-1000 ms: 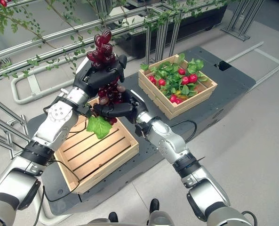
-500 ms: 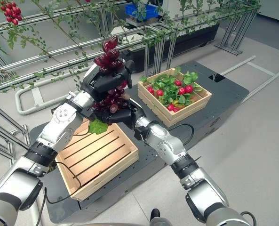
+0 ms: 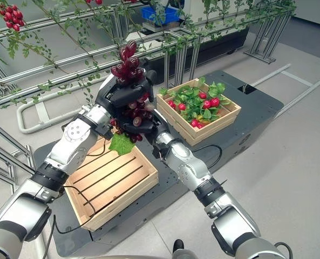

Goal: Pick up the fruits from the basket on one side to the basket on the other side

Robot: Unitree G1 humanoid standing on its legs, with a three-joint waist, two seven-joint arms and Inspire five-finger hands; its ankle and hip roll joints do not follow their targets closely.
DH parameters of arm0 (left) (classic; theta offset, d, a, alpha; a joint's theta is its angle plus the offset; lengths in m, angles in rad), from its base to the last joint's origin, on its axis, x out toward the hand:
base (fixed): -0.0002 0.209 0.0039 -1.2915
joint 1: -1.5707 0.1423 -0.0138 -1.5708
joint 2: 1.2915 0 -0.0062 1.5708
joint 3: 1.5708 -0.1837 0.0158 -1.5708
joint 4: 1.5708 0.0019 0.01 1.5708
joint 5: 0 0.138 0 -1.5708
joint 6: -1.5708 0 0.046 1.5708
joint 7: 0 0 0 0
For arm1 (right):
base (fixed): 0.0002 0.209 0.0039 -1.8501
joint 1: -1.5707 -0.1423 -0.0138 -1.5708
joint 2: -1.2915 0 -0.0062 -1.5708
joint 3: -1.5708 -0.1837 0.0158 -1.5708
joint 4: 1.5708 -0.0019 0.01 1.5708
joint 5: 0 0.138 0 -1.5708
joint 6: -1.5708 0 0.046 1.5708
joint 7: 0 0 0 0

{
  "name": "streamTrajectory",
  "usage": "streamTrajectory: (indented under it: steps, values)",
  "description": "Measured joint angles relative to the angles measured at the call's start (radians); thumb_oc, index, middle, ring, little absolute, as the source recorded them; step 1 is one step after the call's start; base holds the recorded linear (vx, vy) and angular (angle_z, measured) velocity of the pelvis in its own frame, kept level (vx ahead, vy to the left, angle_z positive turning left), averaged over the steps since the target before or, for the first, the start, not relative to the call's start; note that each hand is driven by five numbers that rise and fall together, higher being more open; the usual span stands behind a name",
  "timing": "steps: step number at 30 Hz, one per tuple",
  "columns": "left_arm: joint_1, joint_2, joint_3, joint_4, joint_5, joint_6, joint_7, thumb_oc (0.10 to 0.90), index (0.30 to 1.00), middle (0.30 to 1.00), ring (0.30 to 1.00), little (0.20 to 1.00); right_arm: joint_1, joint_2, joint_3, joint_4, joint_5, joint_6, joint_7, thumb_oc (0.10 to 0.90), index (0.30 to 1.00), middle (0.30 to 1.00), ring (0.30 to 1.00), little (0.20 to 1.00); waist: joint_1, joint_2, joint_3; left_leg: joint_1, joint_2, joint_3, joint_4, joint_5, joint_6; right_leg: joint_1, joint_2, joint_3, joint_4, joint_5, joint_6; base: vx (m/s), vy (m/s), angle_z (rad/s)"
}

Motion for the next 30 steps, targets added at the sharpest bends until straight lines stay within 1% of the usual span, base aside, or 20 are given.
streamTrajectory:
  steps: [3,5,13,17,21,30]
  values:
    - [0.000,-0.010,0.000,0.031,0.029,0.000,0.001,0.800,0.900,0.900,0.900,0.900,0.011,-0.001,0.003,0.001,-0.002,0.000,-0.007,0.400,0.300,0.300,0.300,0.300,0.004,0.013,-0.008,0.000,0.000,0.000,-0.001,0.000,0.000,-0.001,0.000,0.000,0.000,0.000,0.000,0.00,0.000,0.00]
    - [0.000,-0.018,0.000,0.038,0.032,0.000,0.001,0.800,0.900,0.900,0.900,0.900,0.014,-0.004,0.003,0.004,-0.002,0.000,-0.015,0.400,0.300,0.300,0.300,0.300,0.005,0.017,-0.011,0.000,0.000,0.000,-0.001,0.000,0.000,-0.001,0.000,0.000,0.000,0.000,0.000,0.00,0.000,0.00]
    - [0.000,-0.024,-0.007,0.061,0.037,-0.001,0.013,0.800,0.900,0.900,0.900,0.900,0.026,-0.008,0.003,0.007,0.001,-0.003,-0.032,0.400,0.300,0.300,0.300,0.300,-0.004,0.018,-0.011,0.000,0.001,0.000,-0.001,0.000,0.000,-0.001,0.001,0.002,0.000,0.000,0.000,0.01,-0.003,0.00]
    - [0.000,-0.019,-0.005,0.108,0.036,-0.001,0.045,0.800,0.900,0.900,0.900,0.900,0.040,-0.014,-0.004,0.007,0.001,-0.048,-0.032,0.400,0.300,0.300,0.300,0.300,-0.007,0.018,-0.011,0.000,0.001,0.001,-0.001,0.000,0.000,-0.002,0.002,0.002,0.000,0.000,0.000,0.00,0.000,0.00]
    - [0.000,-0.018,-0.001,0.108,0.037,-0.001,0.051,0.800,0.900,0.900,0.900,0.900,0.042,-0.014,-0.004,0.007,0.001,-0.055,-0.032,0.400,0.300,0.300,0.300,0.300,-0.008,0.018,-0.011,0.000,0.001,0.001,-0.002,0.000,0.000,-0.002,0.002,0.002,0.000,0.000,0.000,0.00,0.000,0.00]
    - [0.000,0.032,0.006,0.106,0.035,-0.001,0.028,0.800,0.900,0.900,0.900,0.900,0.045,-0.032,-0.005,0.007,0.006,-0.055,-0.031,0.400,0.300,0.300,0.300,0.300,-0.009,0.018,-0.011,0.000,0.001,0.003,-0.002,0.000,0.000,-0.004,0.002,0.005,-0.001,0.000,0.000,0.00,0.000,0.00]
